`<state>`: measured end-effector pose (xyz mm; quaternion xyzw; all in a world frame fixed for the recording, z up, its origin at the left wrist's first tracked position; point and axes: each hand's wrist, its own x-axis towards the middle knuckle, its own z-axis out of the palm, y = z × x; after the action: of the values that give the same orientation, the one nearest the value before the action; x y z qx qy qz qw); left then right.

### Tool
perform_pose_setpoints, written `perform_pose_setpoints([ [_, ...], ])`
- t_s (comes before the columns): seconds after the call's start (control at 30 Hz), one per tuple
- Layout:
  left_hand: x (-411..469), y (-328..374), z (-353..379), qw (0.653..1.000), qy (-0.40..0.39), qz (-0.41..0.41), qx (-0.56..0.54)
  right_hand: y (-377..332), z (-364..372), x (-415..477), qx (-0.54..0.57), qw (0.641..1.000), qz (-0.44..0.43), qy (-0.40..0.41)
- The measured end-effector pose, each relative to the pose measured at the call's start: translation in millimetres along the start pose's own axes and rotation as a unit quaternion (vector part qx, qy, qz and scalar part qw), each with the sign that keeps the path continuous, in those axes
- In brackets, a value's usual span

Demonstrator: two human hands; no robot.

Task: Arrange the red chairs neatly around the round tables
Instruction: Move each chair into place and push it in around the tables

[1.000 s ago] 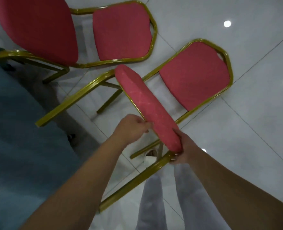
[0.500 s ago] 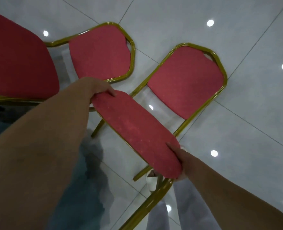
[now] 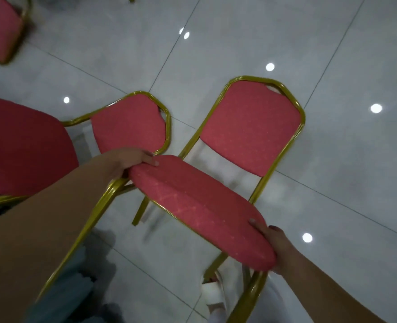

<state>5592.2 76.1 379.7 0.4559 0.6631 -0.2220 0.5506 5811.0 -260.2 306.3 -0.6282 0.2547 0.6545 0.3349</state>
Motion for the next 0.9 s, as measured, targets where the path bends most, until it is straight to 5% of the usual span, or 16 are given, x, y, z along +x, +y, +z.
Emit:
perform_pose_setpoints([
  [0.17,-67,80,-15,0.993,0.017,0.112,-0.018,-62,-12,-81,0.002,0.995,-0.1,-0.009],
  [0.37,-107,108,-47,0.97,0.031,0.227,-0.082,-86,-2,-133,0.053,0.961,-0.258,0.087],
  [0.6,-51,55,-30,0.948,0.101,0.258,-0.158,-50,47,-76,0.05,0.934,-0.344,0.078],
  [0.77,-38,-21,-7,0.866,0.152,0.248,-0.406,-16,82,-52,0.029,0.928,-0.366,0.07],
  [0.9,-55,-77,21,0.86,0.15,0.236,-0.427,13,96,-62,-0.051,0.928,-0.357,0.092],
])
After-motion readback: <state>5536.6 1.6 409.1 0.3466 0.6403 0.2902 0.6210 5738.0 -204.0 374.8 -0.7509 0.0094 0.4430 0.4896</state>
